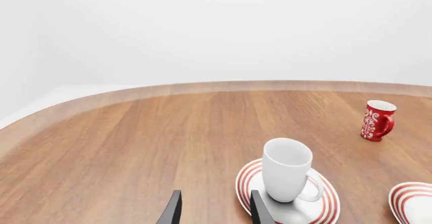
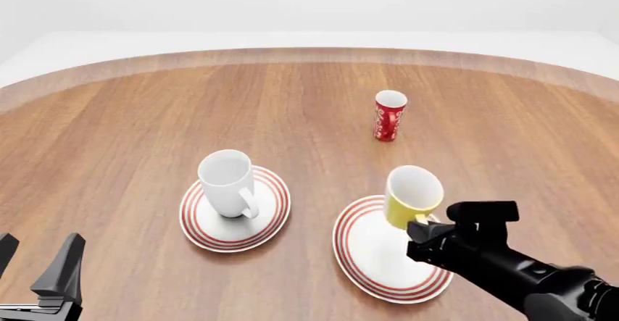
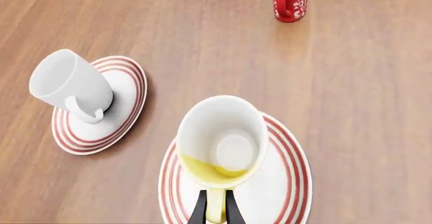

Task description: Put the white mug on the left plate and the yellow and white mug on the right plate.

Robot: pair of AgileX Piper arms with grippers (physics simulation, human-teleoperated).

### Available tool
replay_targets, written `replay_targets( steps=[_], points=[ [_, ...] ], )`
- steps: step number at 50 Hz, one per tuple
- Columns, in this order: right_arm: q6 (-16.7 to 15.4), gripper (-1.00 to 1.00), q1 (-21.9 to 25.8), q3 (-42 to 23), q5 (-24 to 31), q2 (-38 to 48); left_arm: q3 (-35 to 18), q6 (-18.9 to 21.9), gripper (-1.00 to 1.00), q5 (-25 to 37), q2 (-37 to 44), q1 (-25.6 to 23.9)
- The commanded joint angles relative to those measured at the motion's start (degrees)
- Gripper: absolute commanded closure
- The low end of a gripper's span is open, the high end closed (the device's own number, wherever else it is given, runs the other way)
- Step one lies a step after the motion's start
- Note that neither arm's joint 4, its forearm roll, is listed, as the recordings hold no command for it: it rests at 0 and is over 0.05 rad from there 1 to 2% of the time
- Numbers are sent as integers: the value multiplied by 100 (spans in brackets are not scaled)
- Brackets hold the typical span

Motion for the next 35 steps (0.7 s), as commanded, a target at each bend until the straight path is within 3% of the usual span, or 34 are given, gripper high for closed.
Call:
replay_targets(
  steps=[1,35],
  points=[
    [65,100,38,36,-236,282,0,0,-100,0,0,0],
    [87,100,91,228,-652,766,0,0,-100,0,0,0]
  ],
)
